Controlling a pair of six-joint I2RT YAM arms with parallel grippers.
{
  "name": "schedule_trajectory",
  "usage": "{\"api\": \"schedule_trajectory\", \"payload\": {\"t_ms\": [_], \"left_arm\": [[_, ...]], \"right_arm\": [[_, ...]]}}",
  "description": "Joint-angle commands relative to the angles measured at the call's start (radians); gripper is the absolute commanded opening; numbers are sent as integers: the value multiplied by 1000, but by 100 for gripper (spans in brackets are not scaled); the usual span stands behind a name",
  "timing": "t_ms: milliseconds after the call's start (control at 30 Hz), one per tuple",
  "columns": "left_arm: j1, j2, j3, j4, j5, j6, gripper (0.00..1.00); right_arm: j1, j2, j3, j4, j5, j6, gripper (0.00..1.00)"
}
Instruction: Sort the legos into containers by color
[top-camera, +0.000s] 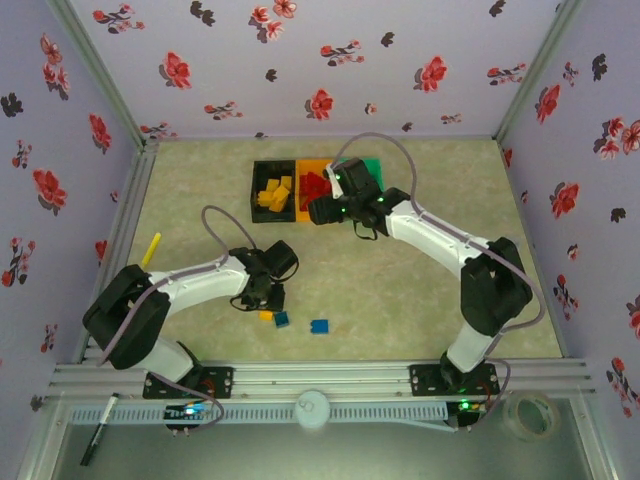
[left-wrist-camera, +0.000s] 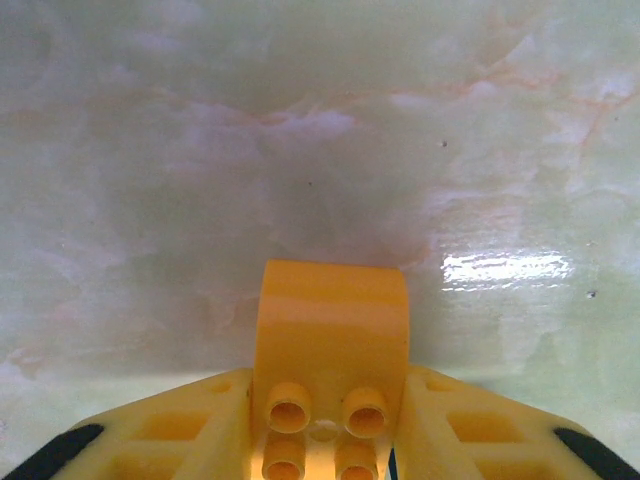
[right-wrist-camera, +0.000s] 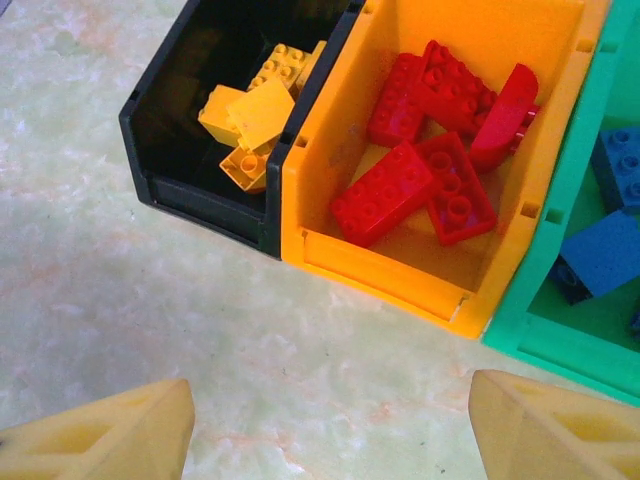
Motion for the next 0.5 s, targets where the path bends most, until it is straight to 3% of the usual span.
{"api": "schedule_trajectory", "payload": {"t_ms": [0,233,467], "left_arm": [[-8,19,20,-26,-26,-5,35],[11,23,80,-63,-78,25,33],[94,48,224,-92,-147,116,33]], "right_arm": [[-7,-42,-20,11,26,13,73],[-8,-61,-36,9,40,10,73],[-8,-82,-56,9,61,10,74]]}}
